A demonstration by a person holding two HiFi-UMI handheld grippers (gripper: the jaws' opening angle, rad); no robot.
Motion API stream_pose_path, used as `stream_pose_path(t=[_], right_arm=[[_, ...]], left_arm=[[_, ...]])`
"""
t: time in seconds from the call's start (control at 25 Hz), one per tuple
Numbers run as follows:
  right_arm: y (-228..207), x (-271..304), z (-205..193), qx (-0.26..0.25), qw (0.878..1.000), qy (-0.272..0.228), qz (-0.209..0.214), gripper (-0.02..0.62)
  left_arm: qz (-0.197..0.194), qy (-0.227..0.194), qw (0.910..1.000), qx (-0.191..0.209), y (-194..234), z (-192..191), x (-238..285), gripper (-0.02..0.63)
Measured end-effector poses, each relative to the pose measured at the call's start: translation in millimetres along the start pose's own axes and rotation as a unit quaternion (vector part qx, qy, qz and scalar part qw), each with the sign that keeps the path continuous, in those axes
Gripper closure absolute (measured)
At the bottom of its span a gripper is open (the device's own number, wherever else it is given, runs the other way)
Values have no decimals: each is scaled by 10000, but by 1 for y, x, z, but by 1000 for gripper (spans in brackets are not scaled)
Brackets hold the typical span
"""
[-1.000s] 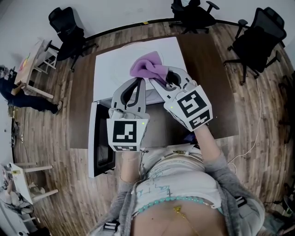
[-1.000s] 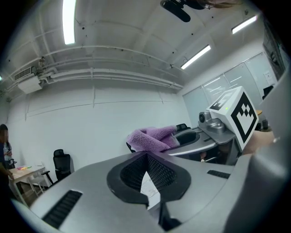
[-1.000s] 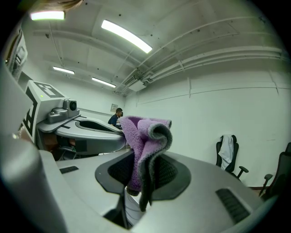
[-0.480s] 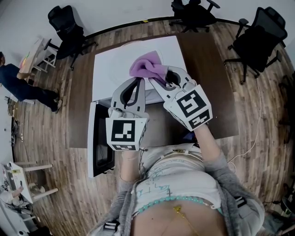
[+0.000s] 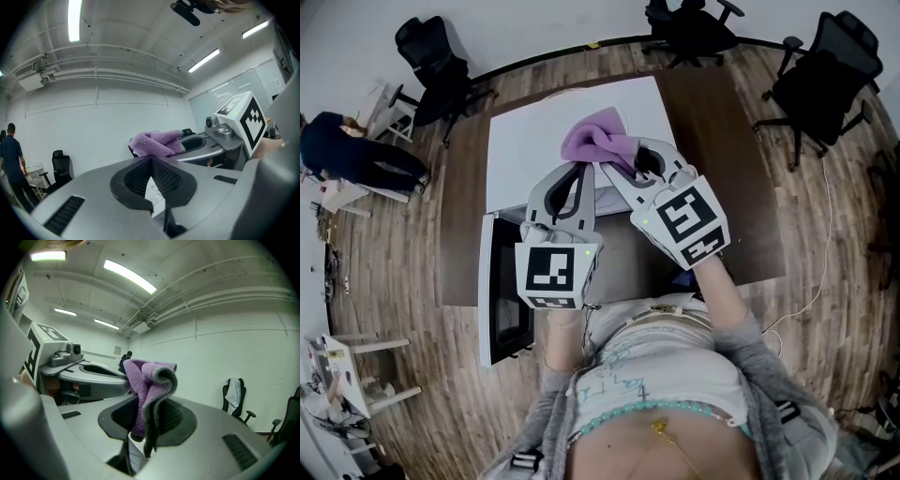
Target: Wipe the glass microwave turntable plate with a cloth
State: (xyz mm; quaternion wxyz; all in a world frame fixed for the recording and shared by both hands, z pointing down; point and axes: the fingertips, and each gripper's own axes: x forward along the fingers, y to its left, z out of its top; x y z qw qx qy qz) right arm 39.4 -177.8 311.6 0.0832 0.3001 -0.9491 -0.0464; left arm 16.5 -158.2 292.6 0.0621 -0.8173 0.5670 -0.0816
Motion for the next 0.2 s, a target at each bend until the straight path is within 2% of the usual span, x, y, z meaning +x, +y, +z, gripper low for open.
stream_pose_path(t=[0.2], right_arm=[[0,-2,-6,35,10000,18,9,492]], left_arm=[[-24,13,10000,-1,-4,-4,1,601]])
